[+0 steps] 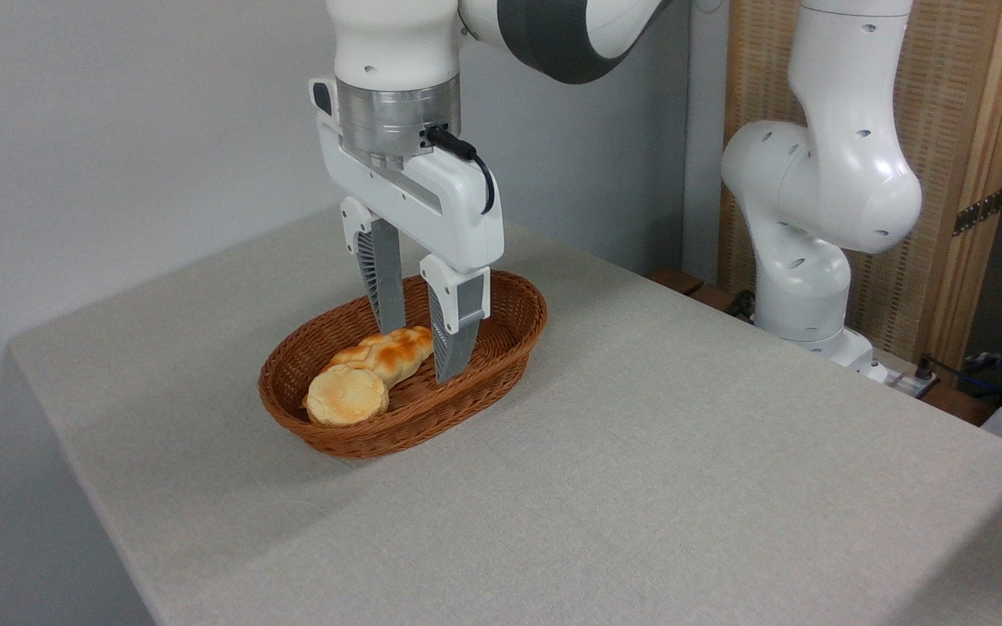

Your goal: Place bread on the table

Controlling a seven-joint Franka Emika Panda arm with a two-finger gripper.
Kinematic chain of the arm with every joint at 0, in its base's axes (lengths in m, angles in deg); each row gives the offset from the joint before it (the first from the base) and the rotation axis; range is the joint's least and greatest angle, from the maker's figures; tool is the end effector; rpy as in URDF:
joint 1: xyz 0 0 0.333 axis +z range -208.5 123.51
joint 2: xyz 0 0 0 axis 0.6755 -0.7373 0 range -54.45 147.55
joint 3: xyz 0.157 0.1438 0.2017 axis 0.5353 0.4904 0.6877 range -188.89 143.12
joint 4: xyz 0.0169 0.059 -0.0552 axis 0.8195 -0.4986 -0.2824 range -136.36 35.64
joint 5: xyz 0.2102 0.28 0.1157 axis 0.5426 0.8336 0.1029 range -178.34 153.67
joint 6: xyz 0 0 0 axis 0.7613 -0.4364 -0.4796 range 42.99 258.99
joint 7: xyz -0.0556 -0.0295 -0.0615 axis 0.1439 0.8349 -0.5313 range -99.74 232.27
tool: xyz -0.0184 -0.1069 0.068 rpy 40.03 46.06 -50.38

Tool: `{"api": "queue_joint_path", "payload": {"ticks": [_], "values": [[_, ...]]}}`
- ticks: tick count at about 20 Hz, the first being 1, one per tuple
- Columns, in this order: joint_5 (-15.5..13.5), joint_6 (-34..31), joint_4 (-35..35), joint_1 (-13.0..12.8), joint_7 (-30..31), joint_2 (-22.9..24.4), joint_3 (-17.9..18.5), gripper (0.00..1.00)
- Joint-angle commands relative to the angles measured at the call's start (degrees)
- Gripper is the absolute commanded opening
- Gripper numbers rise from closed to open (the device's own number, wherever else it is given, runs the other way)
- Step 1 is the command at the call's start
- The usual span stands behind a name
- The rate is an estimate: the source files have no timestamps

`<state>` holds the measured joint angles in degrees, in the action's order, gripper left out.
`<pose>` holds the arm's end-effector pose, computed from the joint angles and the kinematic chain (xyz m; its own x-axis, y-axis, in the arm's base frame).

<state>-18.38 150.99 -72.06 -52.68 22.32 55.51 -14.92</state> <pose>0.5016 -0.0266 0.5157 0.7066 -0.6943 0.1368 -0.7043 -0.7088 0.0405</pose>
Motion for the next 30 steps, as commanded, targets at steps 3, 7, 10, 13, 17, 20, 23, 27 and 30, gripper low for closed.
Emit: {"api": "queue_joint_path", "payload": {"ticks": [3,7,10,13,17,20,23,27,30], "values": [[-0.3,-0.7,1.0,-0.5,-0.3,-0.3,0.6,1.0],[-0.3,-0.7,1.0,-0.5,-0.3,-0.3,0.6,1.0],[-0.3,-0.7,1.0,-0.5,-0.3,-0.3,0.6,1.0],[-0.3,-0.7,1.0,-0.5,-0.3,-0.3,0.6,1.0],[-0.3,-0.6,1.0,-0.5,-0.3,-0.3,0.5,1.0],[-0.2,-0.7,1.0,-0.8,-0.1,-0.4,0.5,1.0],[-0.3,-0.7,0.8,-1.0,-0.1,-0.4,0.2,1.0],[-0.7,-0.4,0.4,-2.1,0.4,-0.5,-0.1,1.0],[-0.8,2.1,0.2,-4.9,2.0,-1.9,-0.1,1.0]]}}
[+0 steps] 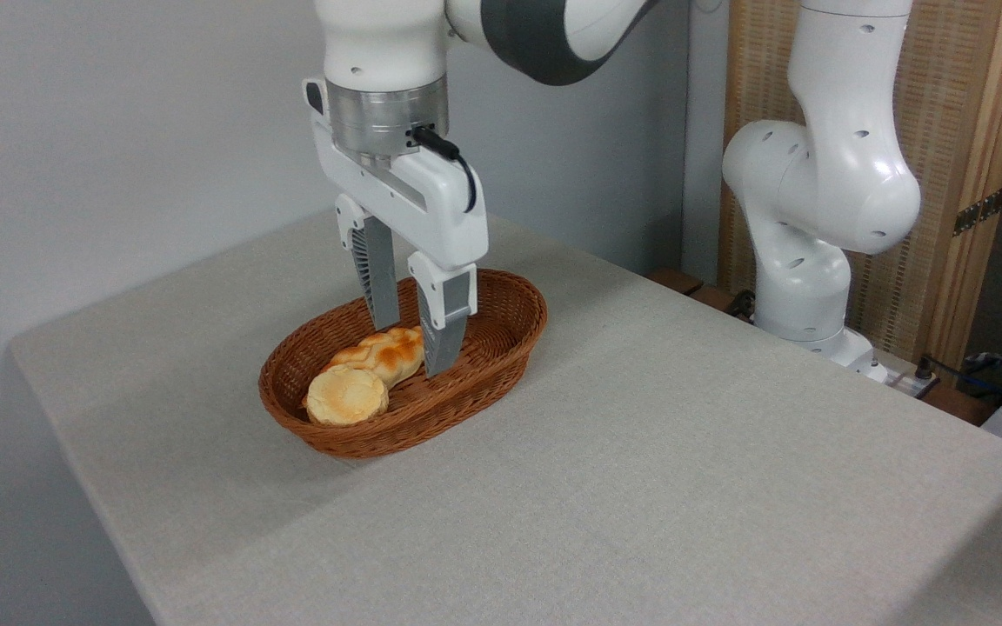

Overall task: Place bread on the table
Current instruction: 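Lower the gripper onto the round bread roll in the basket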

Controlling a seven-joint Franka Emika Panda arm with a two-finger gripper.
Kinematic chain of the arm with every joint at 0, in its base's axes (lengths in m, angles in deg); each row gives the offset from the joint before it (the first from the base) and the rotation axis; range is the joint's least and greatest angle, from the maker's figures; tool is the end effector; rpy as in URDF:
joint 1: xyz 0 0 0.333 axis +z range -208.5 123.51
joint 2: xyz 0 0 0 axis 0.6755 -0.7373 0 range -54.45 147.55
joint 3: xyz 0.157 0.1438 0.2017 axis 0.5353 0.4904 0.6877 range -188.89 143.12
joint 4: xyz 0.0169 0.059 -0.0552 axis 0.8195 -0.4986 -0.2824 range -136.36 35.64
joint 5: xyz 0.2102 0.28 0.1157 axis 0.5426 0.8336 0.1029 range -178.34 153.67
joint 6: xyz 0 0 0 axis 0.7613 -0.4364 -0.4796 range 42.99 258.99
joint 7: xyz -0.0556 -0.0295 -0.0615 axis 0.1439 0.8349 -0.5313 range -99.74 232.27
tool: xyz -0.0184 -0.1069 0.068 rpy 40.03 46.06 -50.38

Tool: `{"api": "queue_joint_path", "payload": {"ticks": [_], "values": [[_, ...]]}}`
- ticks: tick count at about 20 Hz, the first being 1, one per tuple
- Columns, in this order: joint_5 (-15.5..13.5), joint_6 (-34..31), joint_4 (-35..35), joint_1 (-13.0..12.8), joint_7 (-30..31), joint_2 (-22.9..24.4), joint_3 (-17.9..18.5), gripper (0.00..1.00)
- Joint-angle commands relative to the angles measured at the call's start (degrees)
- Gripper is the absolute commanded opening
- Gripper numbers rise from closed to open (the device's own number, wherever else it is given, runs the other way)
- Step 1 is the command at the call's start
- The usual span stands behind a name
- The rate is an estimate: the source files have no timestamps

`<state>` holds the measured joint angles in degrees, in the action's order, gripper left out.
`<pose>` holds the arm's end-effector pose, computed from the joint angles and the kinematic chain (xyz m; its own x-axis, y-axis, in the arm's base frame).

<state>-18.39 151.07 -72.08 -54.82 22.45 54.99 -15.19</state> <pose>0.5017 -0.0481 0.5112 0.6796 -0.7220 0.1298 -0.7314 -0.6804 0.0448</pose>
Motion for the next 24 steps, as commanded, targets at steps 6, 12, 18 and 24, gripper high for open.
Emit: {"api": "queue_joint_path", "payload": {"ticks": [6,12,18,24], "values": [[-0.8,9.1,-0.3,-7.8,7.9,-5.4,0.1,1.0],[-0.7,12.4,-0.3,-9.4,8.0,-8.5,-0.1,1.0],[-0.4,15.1,-0.2,-10.3,8.0,-11.3,-0.5,1.0],[0.0,15.4,-0.2,-10.4,7.8,-12.7,-1.2,1.0]]}}
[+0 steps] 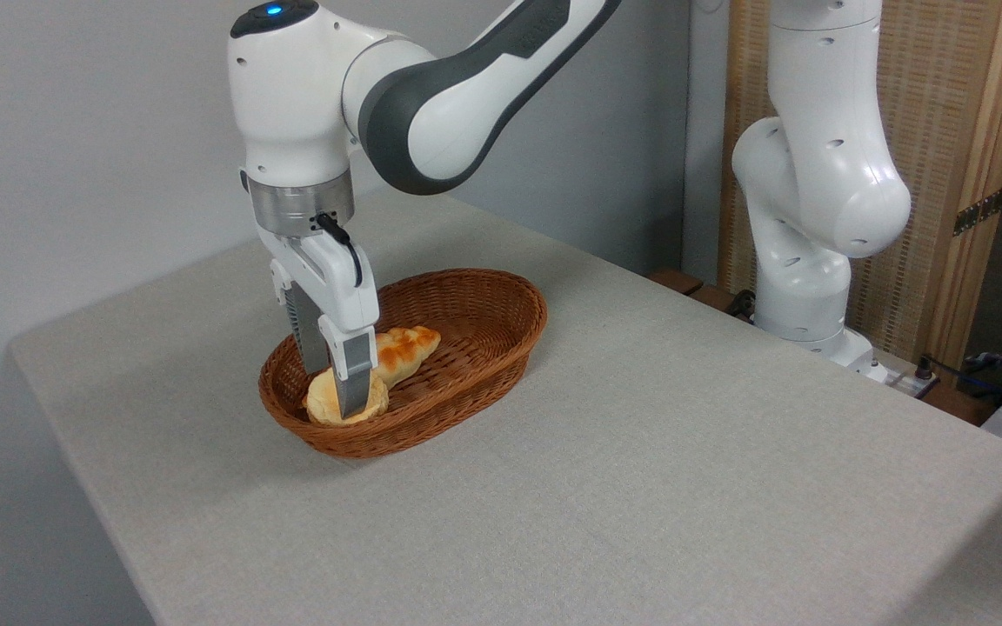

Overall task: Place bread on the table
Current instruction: 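Close the gripper fingers around the round bread roll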

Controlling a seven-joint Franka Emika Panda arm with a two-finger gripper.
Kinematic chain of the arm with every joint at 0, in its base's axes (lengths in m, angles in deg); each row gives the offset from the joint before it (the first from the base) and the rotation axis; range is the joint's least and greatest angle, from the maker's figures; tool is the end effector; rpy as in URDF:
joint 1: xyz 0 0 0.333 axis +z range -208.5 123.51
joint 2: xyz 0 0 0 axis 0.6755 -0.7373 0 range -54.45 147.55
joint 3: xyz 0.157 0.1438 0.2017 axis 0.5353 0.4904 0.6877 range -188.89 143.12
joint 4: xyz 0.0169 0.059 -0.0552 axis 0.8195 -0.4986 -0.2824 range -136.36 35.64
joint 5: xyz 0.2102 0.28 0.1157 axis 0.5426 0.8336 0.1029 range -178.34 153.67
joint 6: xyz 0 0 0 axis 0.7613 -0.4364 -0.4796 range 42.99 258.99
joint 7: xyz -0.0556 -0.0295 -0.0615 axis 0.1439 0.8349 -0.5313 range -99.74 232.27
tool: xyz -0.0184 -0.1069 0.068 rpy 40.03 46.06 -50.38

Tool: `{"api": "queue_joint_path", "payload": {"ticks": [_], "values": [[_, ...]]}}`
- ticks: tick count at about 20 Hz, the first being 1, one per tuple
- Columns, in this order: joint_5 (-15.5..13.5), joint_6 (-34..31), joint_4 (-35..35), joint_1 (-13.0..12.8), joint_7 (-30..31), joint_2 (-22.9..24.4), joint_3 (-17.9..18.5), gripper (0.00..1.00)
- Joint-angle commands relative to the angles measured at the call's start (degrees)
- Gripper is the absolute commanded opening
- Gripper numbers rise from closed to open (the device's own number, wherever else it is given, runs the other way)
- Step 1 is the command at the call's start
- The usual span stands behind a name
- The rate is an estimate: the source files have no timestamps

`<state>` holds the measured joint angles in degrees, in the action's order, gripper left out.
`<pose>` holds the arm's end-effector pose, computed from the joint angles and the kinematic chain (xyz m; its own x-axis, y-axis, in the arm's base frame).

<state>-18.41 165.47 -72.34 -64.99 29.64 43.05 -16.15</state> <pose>0.5381 -0.1597 0.4230 0.6437 -0.7532 0.1351 -0.7610 -0.6486 0.0098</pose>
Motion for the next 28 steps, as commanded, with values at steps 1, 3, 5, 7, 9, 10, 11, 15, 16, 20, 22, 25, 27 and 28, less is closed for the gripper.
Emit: {"api": "queue_joint_path", "payload": {"ticks": [1,3,5,7,9,10,11,15,16,20,22,25,27,28], "values": [[0.0,1.0,0.0,-0.3,0.5,-0.9,-0.3,1.0],[0.4,1.0,0.0,-0.3,0.6,-1.2,-0.6,1.0],[0.9,1.0,0.0,-0.4,0.6,-1.2,-0.9,1.0],[1.0,1.0,0.0,-0.4,0.3,-1.2,-0.9,0.94],[3.1,0.9,-0.2,-0.4,0.4,-1.2,-1.0,0.68],[3.3,0.9,-0.2,-0.4,0.4,-1.2,-1.1,0.54],[3.3,0.9,-0.3,-0.4,0.3,-1.2,-1.0,0.45],[3.3,0.9,-0.3,-0.4,0.2,-1.2,-1.0,0.41],[3.3,0.9,-0.3,-0.4,0.2,-1.2,-1.0,0.41],[3.3,0.9,-0.2,-0.4,0.3,-1.2,-1.0,0.43],[3.3,0.9,-0.2,-0.4,0.3,-1.2,-1.0,0.43],[3.3,0.8,-0.3,-0.4,0.5,-1.0,-1.0,0.42],[3.3,0.7,-0.3,-0.4,0.6,-0.9,-1.0,0.42],[3.3,0.6,-0.3,-0.4,0.6,-0.9,-1.0,0.41]]}}
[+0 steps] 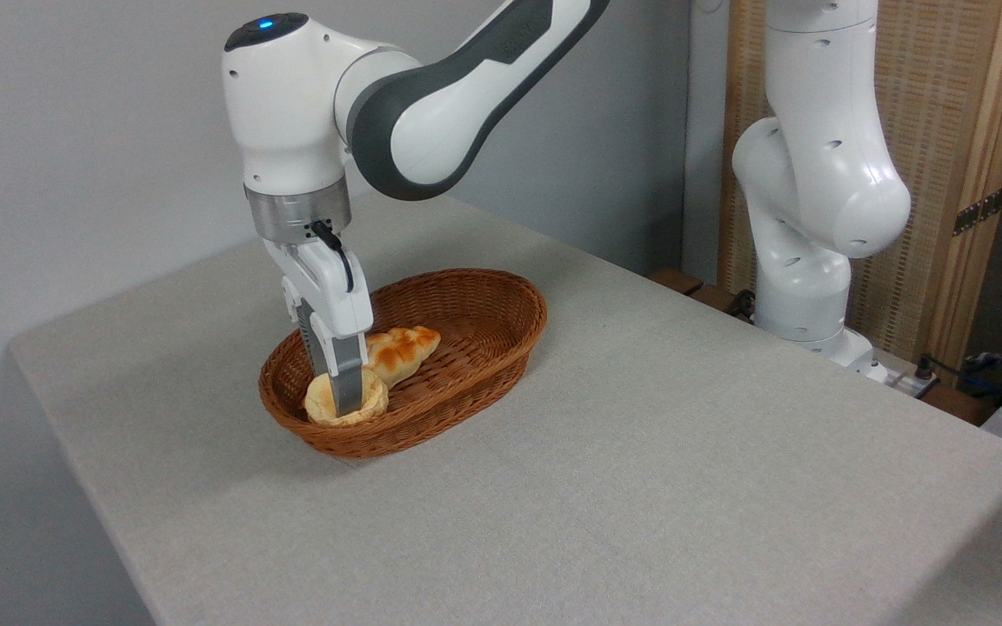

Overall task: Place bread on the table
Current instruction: 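Close the gripper fingers around the round bread roll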

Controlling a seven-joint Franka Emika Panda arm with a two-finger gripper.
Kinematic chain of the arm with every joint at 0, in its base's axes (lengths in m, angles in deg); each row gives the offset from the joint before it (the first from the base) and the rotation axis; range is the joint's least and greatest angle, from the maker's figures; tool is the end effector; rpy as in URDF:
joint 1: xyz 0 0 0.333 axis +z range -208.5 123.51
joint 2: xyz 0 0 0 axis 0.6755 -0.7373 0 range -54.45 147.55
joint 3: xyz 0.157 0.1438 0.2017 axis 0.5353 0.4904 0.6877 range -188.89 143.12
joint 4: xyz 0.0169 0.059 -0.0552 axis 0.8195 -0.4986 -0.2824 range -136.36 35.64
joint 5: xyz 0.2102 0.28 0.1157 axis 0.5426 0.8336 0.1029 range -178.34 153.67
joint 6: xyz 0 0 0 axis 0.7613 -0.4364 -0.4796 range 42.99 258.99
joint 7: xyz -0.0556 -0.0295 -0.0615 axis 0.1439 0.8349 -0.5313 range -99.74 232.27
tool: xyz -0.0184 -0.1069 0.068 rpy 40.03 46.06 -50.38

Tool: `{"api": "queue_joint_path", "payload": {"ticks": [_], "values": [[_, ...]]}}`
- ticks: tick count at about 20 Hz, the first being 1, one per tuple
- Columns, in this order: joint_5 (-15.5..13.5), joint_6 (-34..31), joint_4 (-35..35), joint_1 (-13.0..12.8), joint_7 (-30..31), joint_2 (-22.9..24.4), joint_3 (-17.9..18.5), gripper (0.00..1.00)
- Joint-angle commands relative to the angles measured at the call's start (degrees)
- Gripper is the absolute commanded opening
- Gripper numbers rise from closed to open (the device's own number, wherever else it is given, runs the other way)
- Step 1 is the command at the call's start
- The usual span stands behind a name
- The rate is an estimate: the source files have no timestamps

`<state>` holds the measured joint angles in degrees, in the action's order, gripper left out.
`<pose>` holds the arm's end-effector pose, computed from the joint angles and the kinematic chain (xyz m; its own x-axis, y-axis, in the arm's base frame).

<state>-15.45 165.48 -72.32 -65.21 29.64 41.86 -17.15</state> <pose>0.5372 -0.1685 0.4113 0.6106 -0.7866 0.0917 -0.7888 -0.6144 -0.0178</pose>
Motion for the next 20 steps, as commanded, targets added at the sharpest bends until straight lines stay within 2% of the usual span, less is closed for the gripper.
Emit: {"api": "queue_joint_path", "payload": {"ticks": [1,7,11,20], "values": [[0.4,0.5,-0.2,-0.1,0.6,0.3,0.0,0.4],[0.4,0.3,-0.3,-0.1,0.8,0.6,0.0,0.39],[0.4,0.1,-0.3,-0.1,0.8,0.7,-0.1,0.32],[0.2,-0.8,-0.1,-0.1,1.0,2.2,0.0,0.32]]}}
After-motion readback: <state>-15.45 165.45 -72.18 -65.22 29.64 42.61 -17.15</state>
